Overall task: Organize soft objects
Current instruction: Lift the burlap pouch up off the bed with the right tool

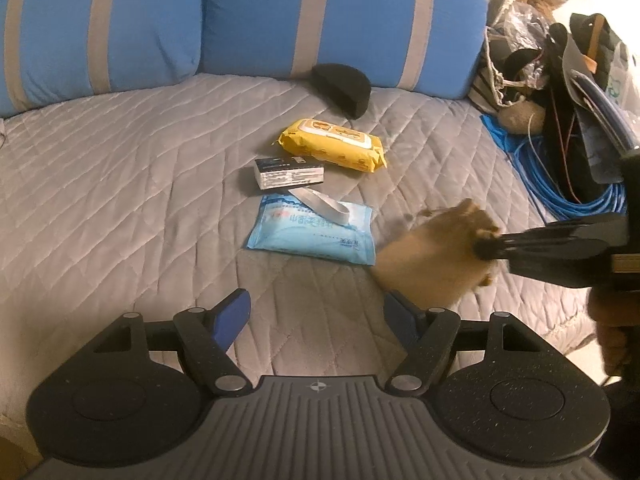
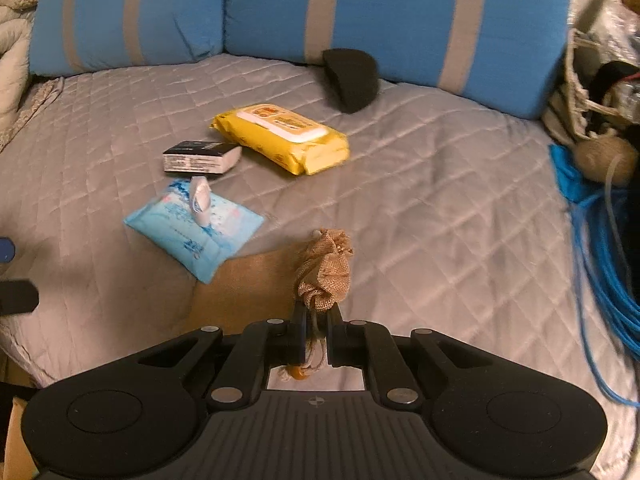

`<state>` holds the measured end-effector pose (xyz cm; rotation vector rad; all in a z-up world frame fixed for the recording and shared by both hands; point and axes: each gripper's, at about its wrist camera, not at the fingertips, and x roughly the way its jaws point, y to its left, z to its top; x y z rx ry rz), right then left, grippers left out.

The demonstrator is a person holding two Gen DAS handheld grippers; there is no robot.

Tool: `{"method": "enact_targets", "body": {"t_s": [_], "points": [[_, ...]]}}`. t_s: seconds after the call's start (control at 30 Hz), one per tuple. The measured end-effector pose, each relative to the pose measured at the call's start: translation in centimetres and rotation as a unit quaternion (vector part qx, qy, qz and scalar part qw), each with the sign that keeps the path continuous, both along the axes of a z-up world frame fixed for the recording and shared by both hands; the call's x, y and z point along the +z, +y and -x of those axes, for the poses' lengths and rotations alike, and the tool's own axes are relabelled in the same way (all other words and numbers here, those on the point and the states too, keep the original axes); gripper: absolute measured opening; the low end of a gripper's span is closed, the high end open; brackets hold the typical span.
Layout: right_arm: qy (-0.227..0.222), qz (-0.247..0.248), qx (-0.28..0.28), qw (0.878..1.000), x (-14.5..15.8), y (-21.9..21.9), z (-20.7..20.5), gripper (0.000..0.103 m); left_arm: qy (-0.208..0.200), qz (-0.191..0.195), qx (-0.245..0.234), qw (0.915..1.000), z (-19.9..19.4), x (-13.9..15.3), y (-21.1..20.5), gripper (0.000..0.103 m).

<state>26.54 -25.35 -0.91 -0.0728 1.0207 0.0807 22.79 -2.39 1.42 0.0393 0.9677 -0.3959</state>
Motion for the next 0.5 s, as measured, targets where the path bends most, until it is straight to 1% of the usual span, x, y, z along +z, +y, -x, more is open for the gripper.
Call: {"method": "enact_targets", "body": {"t_s": [0.07,0.13,0.23,0.37,0.5], "points": [[-0.004,0.007,-0.015,1.0,0.6,-0.7,0.9,0.011,-0.003,0.0,-0.003,1.0,0.1,0.0,-0.1,0.073],[-0.009,0.008,-0.034,0.999,1.2,-1.6,1.6,0.011,-0.002,0.009,-0.008,0.9999,0.2,0.0,-0.1,0.073],[-0.01,-0.016,-0.06,0.998,1.8,-3.3,2.5,0.011,-0.01,0.019,-0.014,0.9997,0.3,0.1,-0.3,0.073],[-0.012,-0.027,-0.068,0.997,1.8,-3.9,2.9,0.011,-0.022,0.014,-0.018,0.9995,0.4,0.0,-1.0,0.073],[-0.009,-0.037,-0.069,0.997,1.7,-3.9,2.9,0.012,-0.016,0.013,-0.017,0.9996,0.2,-0.7,-1.6,0.073]]}}
